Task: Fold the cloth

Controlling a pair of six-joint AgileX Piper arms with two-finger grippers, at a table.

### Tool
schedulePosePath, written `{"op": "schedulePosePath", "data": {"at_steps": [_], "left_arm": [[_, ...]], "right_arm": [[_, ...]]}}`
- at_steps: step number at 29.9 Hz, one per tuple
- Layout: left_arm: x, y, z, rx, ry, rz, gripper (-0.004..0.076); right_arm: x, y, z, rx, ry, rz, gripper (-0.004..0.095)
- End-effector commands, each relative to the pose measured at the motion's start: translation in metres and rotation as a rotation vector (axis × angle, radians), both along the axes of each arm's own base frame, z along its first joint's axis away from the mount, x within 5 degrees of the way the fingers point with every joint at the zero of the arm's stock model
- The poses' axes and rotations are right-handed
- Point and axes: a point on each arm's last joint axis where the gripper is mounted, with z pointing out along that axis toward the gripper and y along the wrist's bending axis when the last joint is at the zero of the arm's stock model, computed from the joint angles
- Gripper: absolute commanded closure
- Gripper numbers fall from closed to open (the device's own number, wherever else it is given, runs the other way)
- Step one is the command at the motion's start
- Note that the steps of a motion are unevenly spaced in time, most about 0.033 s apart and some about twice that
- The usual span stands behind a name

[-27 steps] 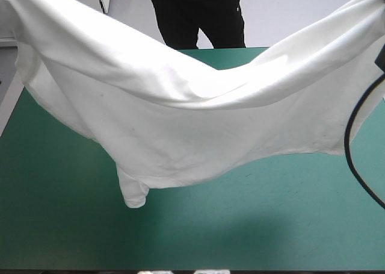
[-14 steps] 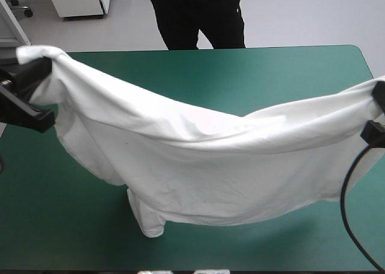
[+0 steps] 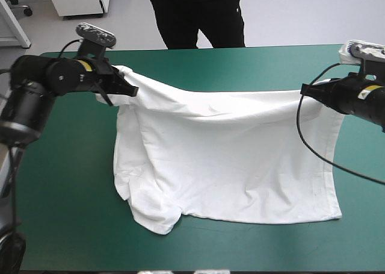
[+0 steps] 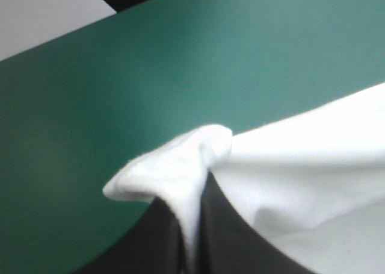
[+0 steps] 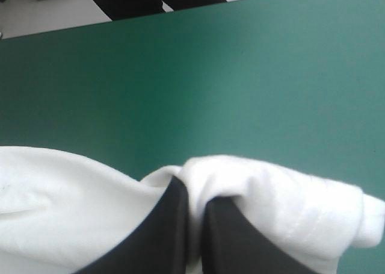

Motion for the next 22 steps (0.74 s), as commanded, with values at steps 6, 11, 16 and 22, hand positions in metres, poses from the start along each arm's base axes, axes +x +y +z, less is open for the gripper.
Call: {"op": "schedulePosePath", "data": {"at_steps": [6, 11, 16, 22], "left_arm": [[0.075, -0.019, -0.061, -0.022, 0.023, 0.047, 0.0733], [0.106, -0.02, -0.091, -0.061, 0.009, 0.104, 0.0733], [0.133, -0.014, -0.119, -0.103, -0.009, 0.161, 0.0733], [0.152, -0.01, -0.149, -0.116, 0.008, 0.197, 0.0713]], "right_arm": [[0.089, 0.0, -0.051, -0.011, 0.038, -0.019, 0.0925], [0.13, 0.0, -0.094, -0.023, 0.098, -0.028, 0.0925], [0.16, -0.001, -0.126, -0.043, 0.158, -0.024, 0.0924], [0.19, 0.001, -0.147, -0.041, 0.219, -0.014, 0.0886]]}}
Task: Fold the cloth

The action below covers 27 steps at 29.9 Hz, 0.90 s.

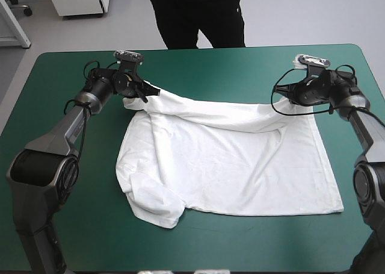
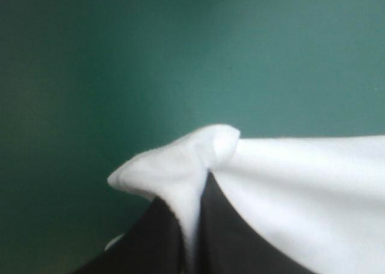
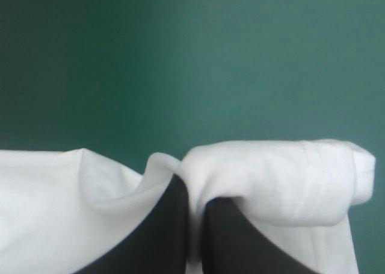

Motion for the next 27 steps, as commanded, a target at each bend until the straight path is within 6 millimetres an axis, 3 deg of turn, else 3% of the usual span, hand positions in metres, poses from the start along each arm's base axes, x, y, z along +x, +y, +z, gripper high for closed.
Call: {"op": "schedulePosePath", "data": {"at_steps": [1, 4, 7, 10, 13, 18, 27], "left_arm": [[0.004, 0.002, 0.024, -0.048, -0.113, 0.027, 0.0684], [0.007, 0.001, 0.011, -0.025, -0.078, 0.014, 0.0521], [0.008, 0.001, 0.014, -0.029, -0.083, 0.014, 0.0256], [0.007, 0.001, 0.033, -0.036, -0.103, 0.012, 0.0088], [-0.001, 0.002, 0.063, -0.039, -0.113, 0.007, 0.0083], [-0.029, 0.008, 0.118, -0.007, -0.112, -0.027, 0.0157], [-0.099, 0.022, 0.176, 0.042, -0.045, -0.077, 0.0254]], "right_arm": [[0.011, 0.001, 0.028, -0.013, -0.1, 0.021, 0.0843], [0.019, 0.002, 0.031, -0.03, -0.086, 0.062, 0.0606], [0.021, 0.003, 0.041, -0.023, -0.096, 0.064, 0.0305], [0.02, 0.002, 0.053, -0.034, -0.089, 0.075, 0.0252], [0.015, 0.003, 0.068, -0.041, -0.062, 0.092, 0.0314], [-0.005, 0.004, 0.094, -0.041, -0.012, 0.12, 0.0366], [-0.059, 0.004, 0.142, -0.045, 0.019, 0.152, 0.0386]]}}
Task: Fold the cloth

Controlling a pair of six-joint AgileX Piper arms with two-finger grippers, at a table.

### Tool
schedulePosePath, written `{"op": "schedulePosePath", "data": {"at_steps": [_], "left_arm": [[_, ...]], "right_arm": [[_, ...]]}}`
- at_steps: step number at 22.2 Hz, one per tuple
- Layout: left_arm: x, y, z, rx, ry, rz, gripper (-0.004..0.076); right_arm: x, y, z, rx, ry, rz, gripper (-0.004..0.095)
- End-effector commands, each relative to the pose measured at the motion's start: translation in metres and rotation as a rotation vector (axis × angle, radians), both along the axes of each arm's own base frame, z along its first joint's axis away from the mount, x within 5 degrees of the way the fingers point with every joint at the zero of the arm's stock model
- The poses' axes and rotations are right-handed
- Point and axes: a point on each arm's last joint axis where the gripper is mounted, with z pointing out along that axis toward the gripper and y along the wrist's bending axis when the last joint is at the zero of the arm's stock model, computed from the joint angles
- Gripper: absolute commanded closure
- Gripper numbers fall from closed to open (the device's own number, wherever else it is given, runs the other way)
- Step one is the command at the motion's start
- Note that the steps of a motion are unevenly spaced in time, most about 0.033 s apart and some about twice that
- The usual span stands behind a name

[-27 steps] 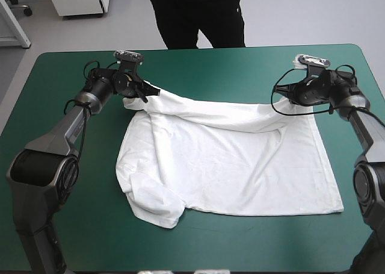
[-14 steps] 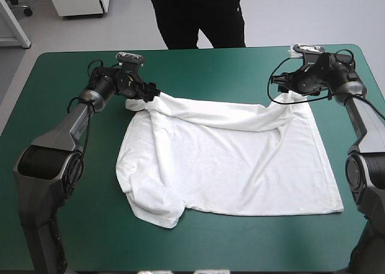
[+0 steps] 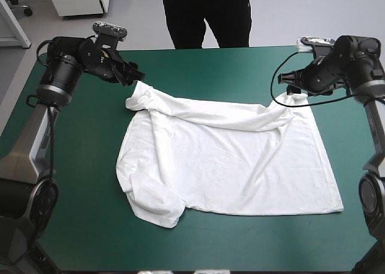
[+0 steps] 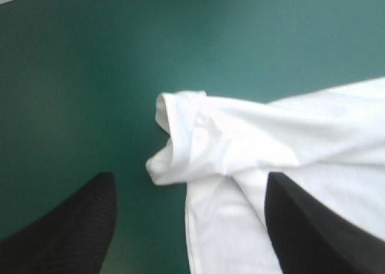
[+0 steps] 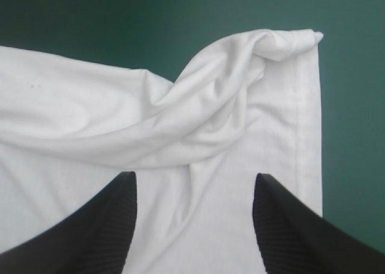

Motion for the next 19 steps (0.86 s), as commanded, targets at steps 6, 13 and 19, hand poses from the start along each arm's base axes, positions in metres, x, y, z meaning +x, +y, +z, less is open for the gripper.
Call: {"op": "schedulePosePath", "data": {"at_steps": [6, 13, 19], "left_arm": [[-0.09, 0.022, 0.041, 0.016, 0.078, 0.063, 0.0315], [-0.123, 0.023, -0.027, -0.036, 0.343, 0.13, 0.0313], [-0.127, 0.025, -0.054, -0.017, 0.431, 0.161, 0.0313]], "right_arm": [[-0.051, 0.0, 0.073, 0.002, -0.199, 0.012, 0.0399], [-0.055, -0.001, 0.073, -0.004, -0.178, 0.016, 0.0399], [-0.062, -0.001, 0.074, 0.001, -0.177, 0.009, 0.0399]]}}
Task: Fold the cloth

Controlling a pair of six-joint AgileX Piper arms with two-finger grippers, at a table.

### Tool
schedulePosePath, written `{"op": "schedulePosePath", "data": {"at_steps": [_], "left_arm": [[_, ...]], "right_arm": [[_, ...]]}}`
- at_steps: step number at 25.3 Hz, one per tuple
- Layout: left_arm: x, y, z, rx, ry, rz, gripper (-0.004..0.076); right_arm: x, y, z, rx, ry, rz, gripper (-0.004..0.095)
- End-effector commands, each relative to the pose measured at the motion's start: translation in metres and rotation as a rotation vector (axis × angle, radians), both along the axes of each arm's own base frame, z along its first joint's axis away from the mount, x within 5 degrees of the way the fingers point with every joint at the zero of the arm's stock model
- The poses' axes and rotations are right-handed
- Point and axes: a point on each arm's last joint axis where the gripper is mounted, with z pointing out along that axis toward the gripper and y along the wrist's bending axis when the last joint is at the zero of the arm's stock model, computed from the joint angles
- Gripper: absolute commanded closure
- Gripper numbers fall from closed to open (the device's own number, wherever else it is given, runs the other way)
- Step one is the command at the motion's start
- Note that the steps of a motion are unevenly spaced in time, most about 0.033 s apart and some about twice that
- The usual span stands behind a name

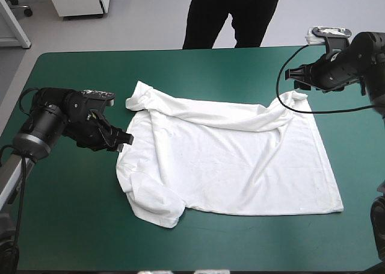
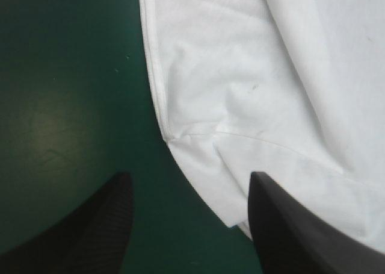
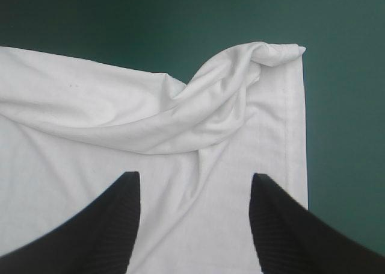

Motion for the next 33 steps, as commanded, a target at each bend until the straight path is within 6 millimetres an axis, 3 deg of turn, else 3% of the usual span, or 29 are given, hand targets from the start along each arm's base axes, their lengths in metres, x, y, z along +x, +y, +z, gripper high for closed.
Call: {"op": "schedulePosePath", "data": {"at_steps": [1, 6, 13, 23, 26, 28, 30, 33], "left_arm": [[-0.011, 0.004, 0.009, 0.015, -0.001, 0.028, 0.0313], [-0.012, 0.004, -0.007, 0.007, 0.022, 0.067, 0.0313], [-0.007, -0.004, -0.05, -0.074, 0.075, 0.1, 0.0313], [0.02, -0.009, -0.104, -0.053, 0.162, 0.142, 0.0314], [0.025, -0.01, -0.111, -0.05, 0.146, 0.149, 0.033], [0.026, -0.007, -0.112, -0.019, 0.141, 0.141, 0.0422], [0.021, 0.001, -0.109, 0.066, 0.154, 0.122, 0.0731], [0.02, 0.013, -0.097, 0.185, 0.092, 0.14, 0.0733]], "right_arm": [[-0.019, 0.0, 0.022, 0.0, -0.069, 0.002, 0.0399], [-0.019, -0.003, 0.016, -0.027, -0.049, -0.007, 0.0399], [-0.019, -0.003, 0.011, -0.028, -0.032, -0.006, 0.0399], [-0.019, -0.003, 0.011, -0.028, -0.032, -0.006, 0.0399], [-0.019, -0.003, 0.011, -0.028, -0.032, -0.006, 0.0399], [-0.019, -0.003, 0.011, -0.03, -0.032, -0.007, 0.0399], [-0.019, -0.003, 0.011, -0.03, -0.032, -0.007, 0.0401], [-0.019, -0.003, 0.011, -0.028, -0.032, -0.006, 0.0443]]}}
